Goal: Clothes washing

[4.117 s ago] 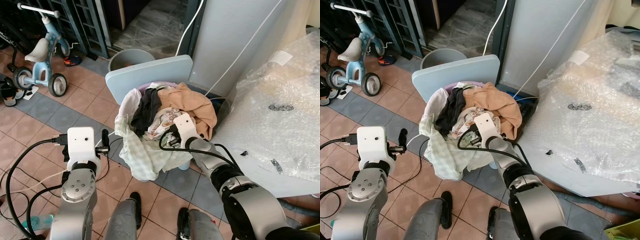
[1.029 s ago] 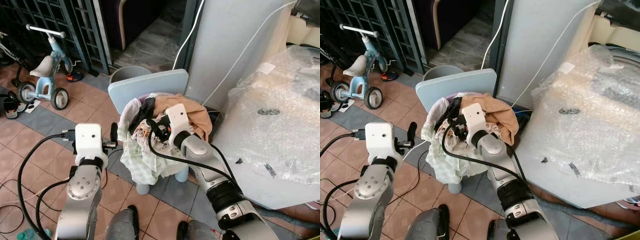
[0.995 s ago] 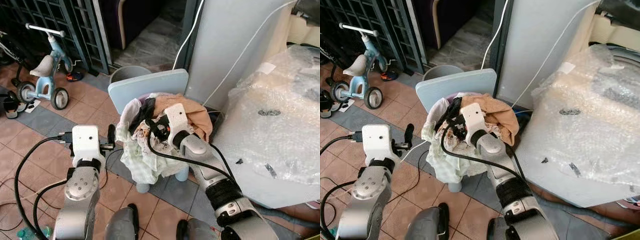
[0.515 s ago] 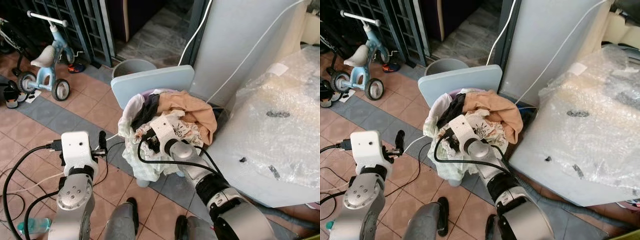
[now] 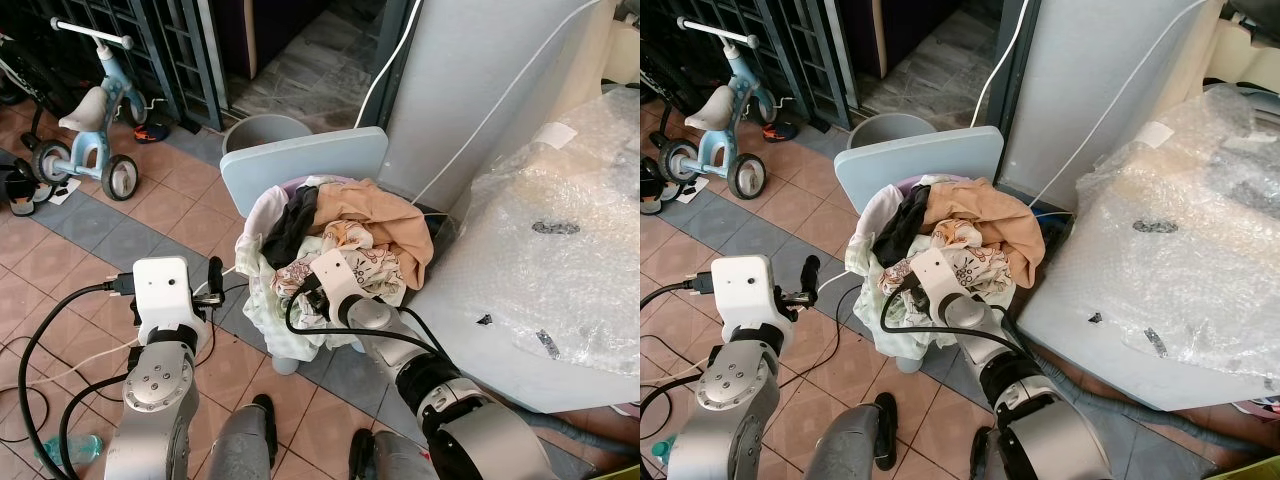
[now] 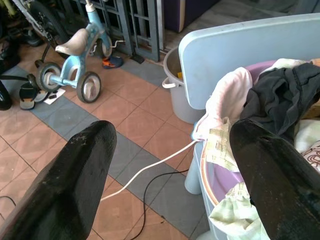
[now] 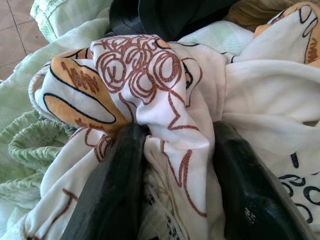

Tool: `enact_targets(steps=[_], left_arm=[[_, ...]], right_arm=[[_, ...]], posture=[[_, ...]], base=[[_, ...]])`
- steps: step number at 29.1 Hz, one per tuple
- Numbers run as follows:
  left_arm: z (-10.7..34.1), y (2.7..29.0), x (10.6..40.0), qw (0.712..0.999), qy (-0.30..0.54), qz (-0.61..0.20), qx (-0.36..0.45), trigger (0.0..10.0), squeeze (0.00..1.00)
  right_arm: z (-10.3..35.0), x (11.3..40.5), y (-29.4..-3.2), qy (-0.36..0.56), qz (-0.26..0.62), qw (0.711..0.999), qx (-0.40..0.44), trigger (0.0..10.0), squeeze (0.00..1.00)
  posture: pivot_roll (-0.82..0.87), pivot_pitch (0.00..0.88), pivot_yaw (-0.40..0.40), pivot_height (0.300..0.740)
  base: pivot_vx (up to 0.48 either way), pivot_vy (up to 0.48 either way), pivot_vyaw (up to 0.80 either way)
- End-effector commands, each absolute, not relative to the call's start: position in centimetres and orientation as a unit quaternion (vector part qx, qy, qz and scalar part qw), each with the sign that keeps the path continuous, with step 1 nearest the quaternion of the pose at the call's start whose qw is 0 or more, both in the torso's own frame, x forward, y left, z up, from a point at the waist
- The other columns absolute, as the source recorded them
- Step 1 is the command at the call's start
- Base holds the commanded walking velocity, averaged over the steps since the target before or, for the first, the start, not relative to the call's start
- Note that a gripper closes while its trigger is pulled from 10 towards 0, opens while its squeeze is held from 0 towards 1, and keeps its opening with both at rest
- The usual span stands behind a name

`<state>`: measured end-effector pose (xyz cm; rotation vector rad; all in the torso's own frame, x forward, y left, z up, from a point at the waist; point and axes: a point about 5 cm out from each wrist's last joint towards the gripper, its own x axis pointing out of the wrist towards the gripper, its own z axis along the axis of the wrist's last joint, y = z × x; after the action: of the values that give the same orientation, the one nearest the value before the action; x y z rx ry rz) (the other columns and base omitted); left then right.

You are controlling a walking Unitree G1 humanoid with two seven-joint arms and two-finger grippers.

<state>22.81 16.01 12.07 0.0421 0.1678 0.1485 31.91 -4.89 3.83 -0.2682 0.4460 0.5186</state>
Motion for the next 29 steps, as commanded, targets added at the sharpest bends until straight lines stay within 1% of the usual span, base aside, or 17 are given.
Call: enact_targets(steps=[1, 5, 9, 11, 12, 13, 14, 21, 22, 23, 25, 26, 29], left_arm=[[11.7, 16.1, 22.8, 0.993, 0.089, 0.075, 0.022, 10.0, 0.0], [11.8, 15.7, 23.0, 0.994, 0.087, 0.07, 0.021, 10.0, 0.0], [11.8, 15.5, 23.3, 0.994, 0.085, 0.067, 0.021, 10.0, 0.0], [12.0, 15.6, 23.5, 0.994, 0.076, 0.071, 0.023, 10.0, 0.0], [12.0, 15.6, 23.5, 0.994, 0.076, 0.071, 0.023, 10.0, 0.0], [12.4, 15.8, 23.6, 0.995, 0.062, 0.08, 0.024, 10.0, 0.0], [12.5, 15.9, 23.7, 0.995, 0.059, 0.081, 0.023, 10.0, 0.0], [12.3, 15.4, 24.1, 0.996, 0.06, 0.07, 0.019, 10.0, 0.0], [12.4, 15.2, 24.2, 0.996, 0.059, 0.065, 0.017, 10.0, 0.0], [12.4, 15.2, 24.2, 0.996, 0.059, 0.065, 0.017, 10.0, 0.0], [12.3, 15.2, 24.4, 0.996, 0.057, 0.064, 0.016, 10.0, 0.0], [12.3, 15.2, 24.4, 0.996, 0.057, 0.064, 0.016, 10.0, 0.0], [11.9, 15.4, 24.6, 0.996, 0.062, 0.061, 0.018, 10.0, 0.0]], right_arm=[[3.1, 31.7, -5.7, 0.24, 0.241, 0.932, -0.126, 0.0, 0.0], [3.0, 31.7, -5.9, 0.242, 0.237, 0.933, -0.124, 0.0, 0.0], [3.0, 31.8, -6.0, 0.248, 0.23, 0.935, -0.104, 0.0, 0.0], [3.9, 32.4, -5.9, 0.226, 0.215, 0.948, -0.07, 0.0, 0.0], [3.9, 32.4, -5.9, 0.226, 0.215, 0.948, -0.07, 0.0, 0.0], [5.1, 33.1, -6.0, 0.196, 0.202, 0.958, -0.053, 0.0, 0.0], [5.6, 33.5, -6.0, 0.181, 0.197, 0.962, -0.047, 0.0, 0.0], [7.3, 34.4, -6.3, 0.153, 0.186, 0.97, -0.023, 0.0, 0.0], [8.3, 34.8, -6.7, 0.125, 0.175, 0.976, -0.009, 0.0, 0.0], [8.3, 34.8, -6.7, 0.125, 0.175, 0.976, -0.009, 0.0, 0.0], [9.8, 35.2, -7.3, 0.08, 0.165, 0.983, 0.011, 0.0, 0.0], [9.8, 35.2, -7.3, 0.08, 0.165, 0.983, 0.011, 0.0, 0.0], [12.9, 35.6, -8.2, -0.001, 0.188, 0.982, 0.007, 0.0, 0.0]], posture=[[0.19, 0.187, -0.041, 0.74], [0.18, 0.179, -0.042, 0.74], [0.18, 0.172, -0.043, 0.74], [0.18, 0.166, -0.041, 0.74], [0.18, 0.166, -0.041, 0.74], [0.17, 0.166, -0.04, 0.74], [0.17, 0.165, -0.039, 0.74], [0.15, 0.161, -0.035, 0.74], [0.15, 0.161, -0.032, 0.74], [0.15, 0.161, -0.032, 0.74], [0.14, 0.151, -0.023, 0.74], [0.14, 0.151, -0.023, 0.74], [0.11, 0.127, 0.005, 0.74]], base=[[0.0, 0.0, 0.0], [0.0, 0.0, 0.0], [0.0, 0.0, 0.0], [0.0, 0.0, 0.0], [0.0, 0.0, 0.0], [0.0, 0.0, 0.0], [0.0, 0.0, 0.0], [0.0, 0.0, 0.0], [0.0, 0.0, 0.0], [0.0, 0.0, 0.0], [0.0, 0.0, 0.0], [0.0, 0.0, 0.0], [0.0, 0.0, 0.0]])
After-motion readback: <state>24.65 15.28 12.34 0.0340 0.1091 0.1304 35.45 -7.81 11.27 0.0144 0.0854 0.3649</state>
